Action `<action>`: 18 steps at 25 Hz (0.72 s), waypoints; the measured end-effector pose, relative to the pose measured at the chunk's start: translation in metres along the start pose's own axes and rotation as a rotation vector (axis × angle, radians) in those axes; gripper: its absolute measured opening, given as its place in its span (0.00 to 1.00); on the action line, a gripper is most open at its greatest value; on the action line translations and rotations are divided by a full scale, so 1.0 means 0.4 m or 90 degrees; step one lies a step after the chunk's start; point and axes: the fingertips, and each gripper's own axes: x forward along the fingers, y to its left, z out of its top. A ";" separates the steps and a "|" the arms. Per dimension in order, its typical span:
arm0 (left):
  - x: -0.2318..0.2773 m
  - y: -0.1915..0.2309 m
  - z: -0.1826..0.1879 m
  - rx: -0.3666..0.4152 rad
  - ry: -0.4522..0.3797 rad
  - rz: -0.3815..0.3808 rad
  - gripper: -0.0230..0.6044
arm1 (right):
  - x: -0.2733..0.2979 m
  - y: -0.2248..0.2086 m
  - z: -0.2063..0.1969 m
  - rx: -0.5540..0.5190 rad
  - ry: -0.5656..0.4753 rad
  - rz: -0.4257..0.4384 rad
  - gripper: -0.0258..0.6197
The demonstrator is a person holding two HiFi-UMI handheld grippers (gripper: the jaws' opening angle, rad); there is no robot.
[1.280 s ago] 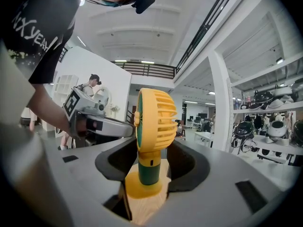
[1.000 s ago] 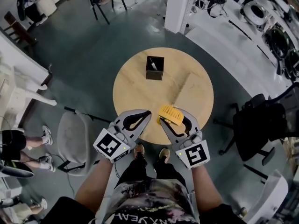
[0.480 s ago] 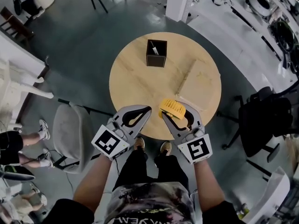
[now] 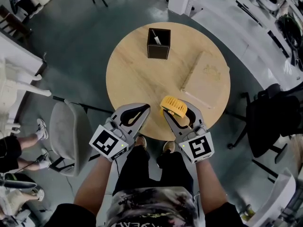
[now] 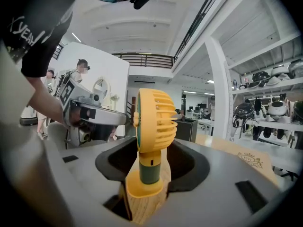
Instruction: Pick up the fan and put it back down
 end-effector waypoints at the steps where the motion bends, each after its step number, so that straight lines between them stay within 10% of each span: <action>1: 0.002 0.002 -0.009 -0.002 0.000 0.001 0.06 | 0.005 -0.001 -0.008 -0.001 -0.002 -0.001 0.35; 18: 0.010 0.019 -0.075 -0.013 0.005 0.006 0.06 | 0.026 -0.001 -0.111 0.017 0.014 -0.014 0.34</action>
